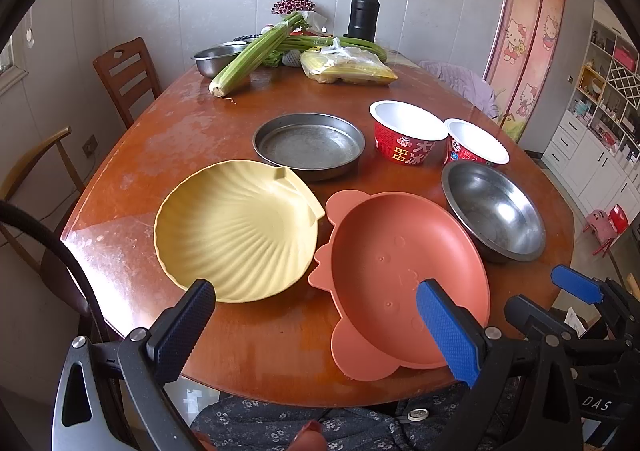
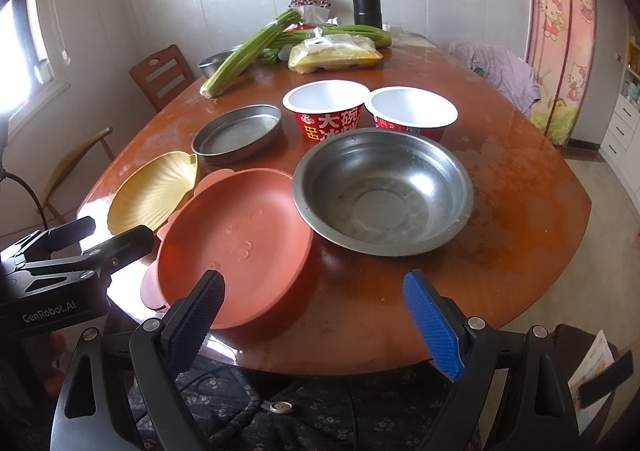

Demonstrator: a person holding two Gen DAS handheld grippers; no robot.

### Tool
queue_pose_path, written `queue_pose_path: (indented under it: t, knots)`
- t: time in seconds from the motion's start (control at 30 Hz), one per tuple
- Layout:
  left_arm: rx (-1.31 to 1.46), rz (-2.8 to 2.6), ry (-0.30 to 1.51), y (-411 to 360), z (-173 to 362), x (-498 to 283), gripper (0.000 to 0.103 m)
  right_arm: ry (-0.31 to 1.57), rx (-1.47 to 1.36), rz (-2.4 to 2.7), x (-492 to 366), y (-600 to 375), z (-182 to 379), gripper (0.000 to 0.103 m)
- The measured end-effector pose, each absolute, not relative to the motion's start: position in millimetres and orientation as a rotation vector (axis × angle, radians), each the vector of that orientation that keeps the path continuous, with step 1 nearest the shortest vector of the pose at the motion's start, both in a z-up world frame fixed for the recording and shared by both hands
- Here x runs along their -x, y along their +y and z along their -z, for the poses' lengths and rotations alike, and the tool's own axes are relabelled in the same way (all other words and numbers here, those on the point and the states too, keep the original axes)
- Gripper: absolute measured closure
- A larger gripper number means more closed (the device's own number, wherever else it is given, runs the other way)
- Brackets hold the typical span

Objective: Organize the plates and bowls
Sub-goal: 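Move the left gripper to the yellow shell plate and grasp its rim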

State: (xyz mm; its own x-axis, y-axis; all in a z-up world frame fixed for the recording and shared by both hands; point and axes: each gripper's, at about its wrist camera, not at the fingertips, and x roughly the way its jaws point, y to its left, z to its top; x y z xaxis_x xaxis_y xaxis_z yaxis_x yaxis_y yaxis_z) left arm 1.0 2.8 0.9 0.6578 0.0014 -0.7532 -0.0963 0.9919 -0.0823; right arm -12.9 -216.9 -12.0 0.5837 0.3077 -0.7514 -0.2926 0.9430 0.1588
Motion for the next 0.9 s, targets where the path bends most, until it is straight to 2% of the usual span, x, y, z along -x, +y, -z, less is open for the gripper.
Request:
queue_pose_path:
  t: [0.6, 0.9]
  knots:
    - [0.144, -0.085, 0.842, 13, -1, -2, 0.002, 0.865, -0.014, -0.398, 6, -210, 4, 0.011]
    - [0.225, -0.236, 0.783, 70, -9, 7, 0.002, 0.831, 0.046, -0.524, -21, -170, -19, 0.011]
